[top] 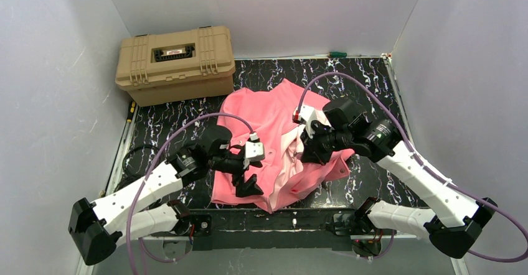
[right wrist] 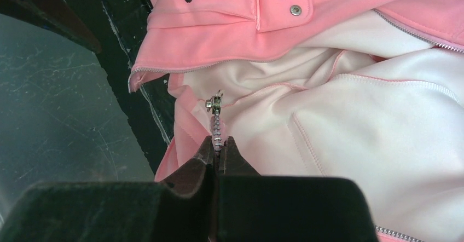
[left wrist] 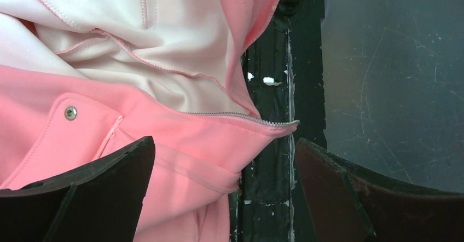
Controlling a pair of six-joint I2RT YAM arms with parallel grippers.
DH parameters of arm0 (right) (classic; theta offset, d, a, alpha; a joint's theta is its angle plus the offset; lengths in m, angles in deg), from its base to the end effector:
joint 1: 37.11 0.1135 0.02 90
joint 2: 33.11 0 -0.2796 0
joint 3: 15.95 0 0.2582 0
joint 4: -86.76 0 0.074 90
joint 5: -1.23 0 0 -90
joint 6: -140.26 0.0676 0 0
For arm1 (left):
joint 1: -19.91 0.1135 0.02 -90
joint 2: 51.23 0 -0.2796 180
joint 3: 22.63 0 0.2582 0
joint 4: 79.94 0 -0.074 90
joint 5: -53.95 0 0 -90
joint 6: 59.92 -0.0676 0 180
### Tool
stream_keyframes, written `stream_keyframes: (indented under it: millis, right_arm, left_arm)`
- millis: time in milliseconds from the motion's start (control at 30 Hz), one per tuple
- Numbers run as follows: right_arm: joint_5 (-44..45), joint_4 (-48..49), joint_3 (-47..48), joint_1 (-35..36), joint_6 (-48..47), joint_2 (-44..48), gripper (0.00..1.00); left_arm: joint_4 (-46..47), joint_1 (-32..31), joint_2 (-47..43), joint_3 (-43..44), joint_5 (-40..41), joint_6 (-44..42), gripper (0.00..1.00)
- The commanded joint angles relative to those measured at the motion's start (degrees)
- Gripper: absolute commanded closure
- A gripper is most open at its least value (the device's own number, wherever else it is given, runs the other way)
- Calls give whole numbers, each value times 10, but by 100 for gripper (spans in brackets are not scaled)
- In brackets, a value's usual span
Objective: Zip up the jacket
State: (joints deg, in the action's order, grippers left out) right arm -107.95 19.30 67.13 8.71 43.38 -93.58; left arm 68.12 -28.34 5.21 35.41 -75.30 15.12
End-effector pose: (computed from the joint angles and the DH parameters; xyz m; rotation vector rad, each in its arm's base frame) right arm 0.1362 0.1720 0.3588 -1.2214 2.0845 0.7179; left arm 0.1230 -0.2020 0.2899 1.4669 1.5642 -1.0628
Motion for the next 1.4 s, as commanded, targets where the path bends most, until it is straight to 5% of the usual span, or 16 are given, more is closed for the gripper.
stream_keyframes:
  millis: [0,400,633,733,933,967,1133,1233,1300,1367]
  right_arm:
    - [4,42,-7,-2,8,-1,99]
    - [8,46,7,-10,1,-17,99]
    - [7,40,0,-27,-11,-17,99]
    - [-7,33,-1,-47,-22,-18,99]
    - [-46,32,3,-63,-33,-23,99]
    - [-54,32,2,-64,-33,-25,99]
    - [-84,24,8,-62,-33,-43,99]
    - [-115,18,22,-55,-33,-53,99]
    - [-122,7,34,-43,-34,-62,99]
    - [-116,-7,47,-29,-37,-71,99]
  left_arm:
    - [85,-11,-39,-58,-3,55,2]
    - [37,-70,81,-62,50,-182,2]
    - [176,-82,105,-135,101,-121,7]
    - [225,-82,98,-144,118,-75,27]
    - [180,-69,32,-129,137,-85,96]
    - [153,-65,19,-118,138,-94,100]
    - [22,-17,-17,-27,112,-219,100]
    - [-133,26,28,105,76,-334,98]
    - [-249,44,70,208,71,-401,77]
    - [-345,47,108,296,80,-437,66]
